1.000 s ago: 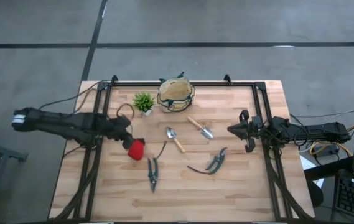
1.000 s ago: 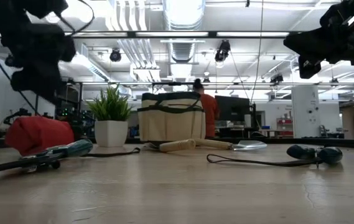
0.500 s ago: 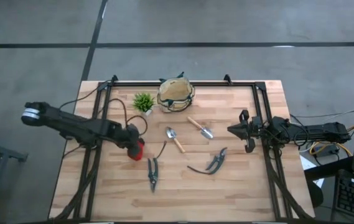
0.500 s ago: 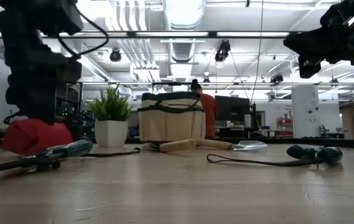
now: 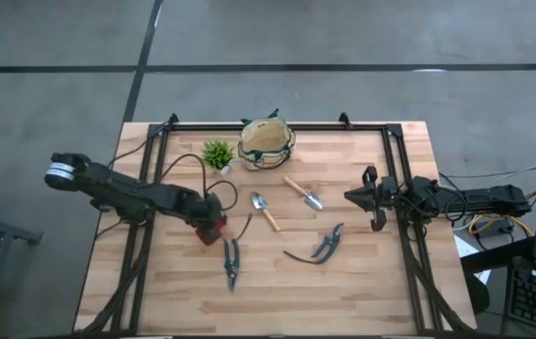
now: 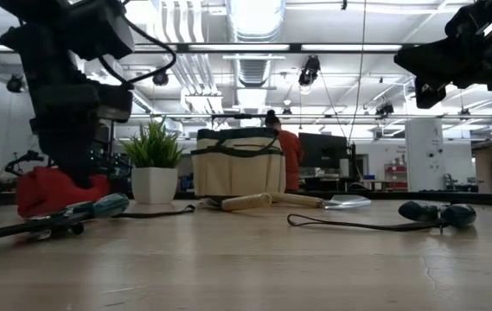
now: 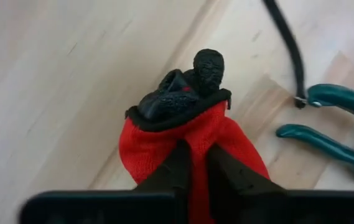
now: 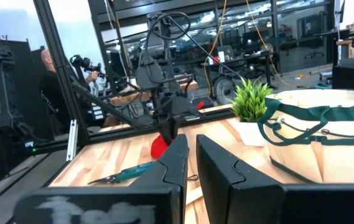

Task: Pick & Place Garden tools in Gardening bag
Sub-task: Put the red gloves into the white gardening bag

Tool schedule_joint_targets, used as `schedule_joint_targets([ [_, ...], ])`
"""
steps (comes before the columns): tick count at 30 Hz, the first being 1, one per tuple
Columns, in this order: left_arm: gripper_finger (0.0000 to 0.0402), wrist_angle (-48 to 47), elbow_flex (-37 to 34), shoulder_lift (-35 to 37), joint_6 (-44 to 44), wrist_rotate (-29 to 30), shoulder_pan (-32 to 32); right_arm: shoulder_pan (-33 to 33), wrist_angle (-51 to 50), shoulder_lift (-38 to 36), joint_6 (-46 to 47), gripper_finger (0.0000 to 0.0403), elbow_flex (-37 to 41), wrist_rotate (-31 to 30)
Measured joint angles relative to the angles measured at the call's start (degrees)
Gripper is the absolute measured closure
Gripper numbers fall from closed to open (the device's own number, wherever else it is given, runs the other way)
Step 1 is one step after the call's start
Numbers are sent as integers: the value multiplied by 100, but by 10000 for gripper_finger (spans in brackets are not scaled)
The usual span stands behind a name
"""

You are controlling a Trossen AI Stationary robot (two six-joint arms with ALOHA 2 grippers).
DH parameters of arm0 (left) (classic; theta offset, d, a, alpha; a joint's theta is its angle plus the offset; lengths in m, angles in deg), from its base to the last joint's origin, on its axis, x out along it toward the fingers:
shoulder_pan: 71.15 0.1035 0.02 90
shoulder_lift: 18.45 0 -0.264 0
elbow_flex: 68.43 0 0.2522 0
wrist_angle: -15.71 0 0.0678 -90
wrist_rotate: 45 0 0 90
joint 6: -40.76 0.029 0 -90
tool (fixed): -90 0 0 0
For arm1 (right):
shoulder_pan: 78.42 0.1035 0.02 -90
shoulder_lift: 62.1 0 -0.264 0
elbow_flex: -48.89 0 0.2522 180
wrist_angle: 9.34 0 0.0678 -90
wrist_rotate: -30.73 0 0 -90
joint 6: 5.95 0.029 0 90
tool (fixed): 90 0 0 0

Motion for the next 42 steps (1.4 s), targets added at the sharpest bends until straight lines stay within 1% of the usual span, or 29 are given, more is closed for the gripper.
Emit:
schedule_joint_targets([
  [2,378,-13,127,41,144,-22,-5,-1,0,0,0,374,0,0],
  [5,376,26,422,160,385,110,-18,-1,0,0,0,374,0,0],
  [9,375,11,870,218,788,564,-18,-2,0,0,-5,374,0,-1],
  [11,375,16,1129,220,1092,1036,-10,-2,0,0,-38,374,0,-2],
  [15,374,81,1690,184,1863,2300,-6,0,3,0,-42,374,0,-2],
  [19,373,485,2162,177,2886,3469,52,-1,6,-3,-63,374,0,-10],
  [21,373,874,2324,177,3333,3889,157,-2,7,-4,-63,374,0,-40],
  [23,373,1345,2419,177,3738,4131,335,-2,7,-4,-63,374,0,-125],
  [26,372,2123,2446,160,4167,4106,697,-2,7,-2,-63,374,0,-155],
  [28,372,2440,2446,111,4245,3995,967,-2,4,-2,-59,374,0,-153],
  [35,372,3117,2444,-338,4472,3919,1786,0,0,0,-56,374,0,-151],
  [40,371,3587,2439,-841,4773,3624,2107,-2,-1,0,-39,374,0,-150],
  [42,371,3775,2439,-1038,4977,3621,2208,-2,-3,0,-39,374,0,-150],
])
